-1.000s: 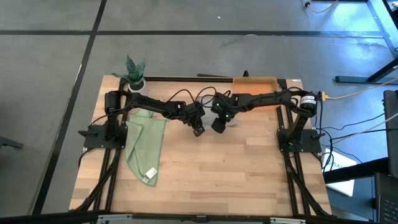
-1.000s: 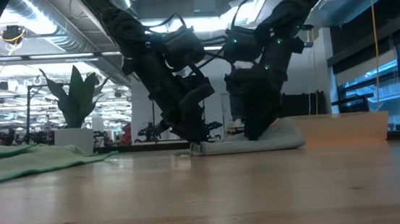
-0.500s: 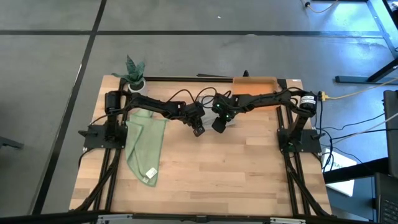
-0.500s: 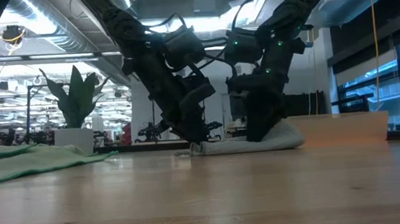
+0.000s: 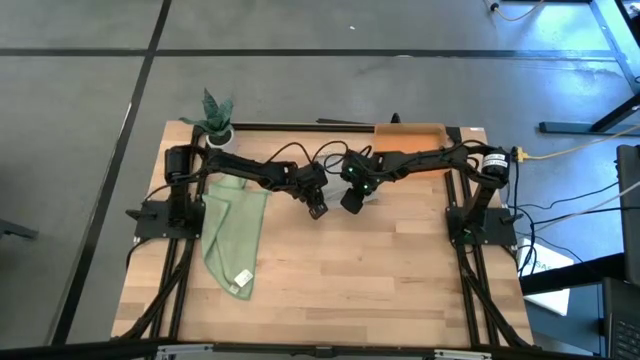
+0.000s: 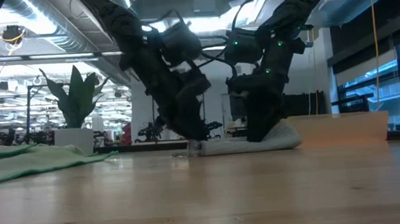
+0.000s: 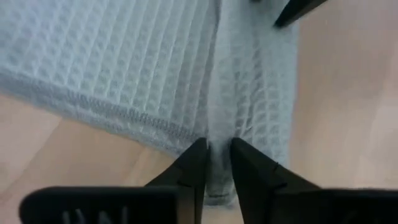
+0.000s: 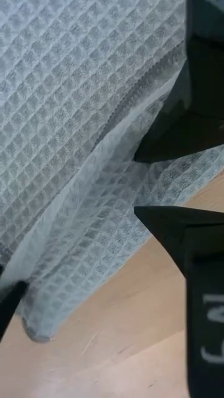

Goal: Roll microfiber towels into tight, uniform cylinder then place into a basket
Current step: Roll the gray microfiber towel

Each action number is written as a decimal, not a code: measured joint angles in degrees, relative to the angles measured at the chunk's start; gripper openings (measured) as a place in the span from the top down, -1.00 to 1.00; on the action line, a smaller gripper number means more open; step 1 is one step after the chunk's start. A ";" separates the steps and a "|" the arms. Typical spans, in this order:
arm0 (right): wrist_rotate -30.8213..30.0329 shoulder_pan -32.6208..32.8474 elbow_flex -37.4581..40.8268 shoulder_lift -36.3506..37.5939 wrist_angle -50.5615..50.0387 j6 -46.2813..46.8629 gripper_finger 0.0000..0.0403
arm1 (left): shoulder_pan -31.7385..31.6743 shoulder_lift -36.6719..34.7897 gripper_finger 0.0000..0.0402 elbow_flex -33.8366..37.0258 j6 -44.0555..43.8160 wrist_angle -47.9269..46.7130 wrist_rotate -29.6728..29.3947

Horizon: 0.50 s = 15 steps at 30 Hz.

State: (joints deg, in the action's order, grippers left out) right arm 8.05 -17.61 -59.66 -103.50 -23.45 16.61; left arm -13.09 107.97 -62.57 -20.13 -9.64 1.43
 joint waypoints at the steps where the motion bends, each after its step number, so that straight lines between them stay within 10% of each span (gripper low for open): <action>1: 0.00 -0.01 0.00 0.00 0.00 0.49 0.37 | -0.29 -1.16 0.67 0.00 1.02 -0.20 0.05; 15: 0.00 -0.02 0.00 -0.02 0.01 1.32 0.37 | 0.40 -5.91 0.67 -0.25 15.58 0.07 1.36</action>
State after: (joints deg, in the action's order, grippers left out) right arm 8.05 -17.63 -59.66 -103.53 -23.44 17.93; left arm -12.69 102.06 -62.81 -4.54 -9.57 2.79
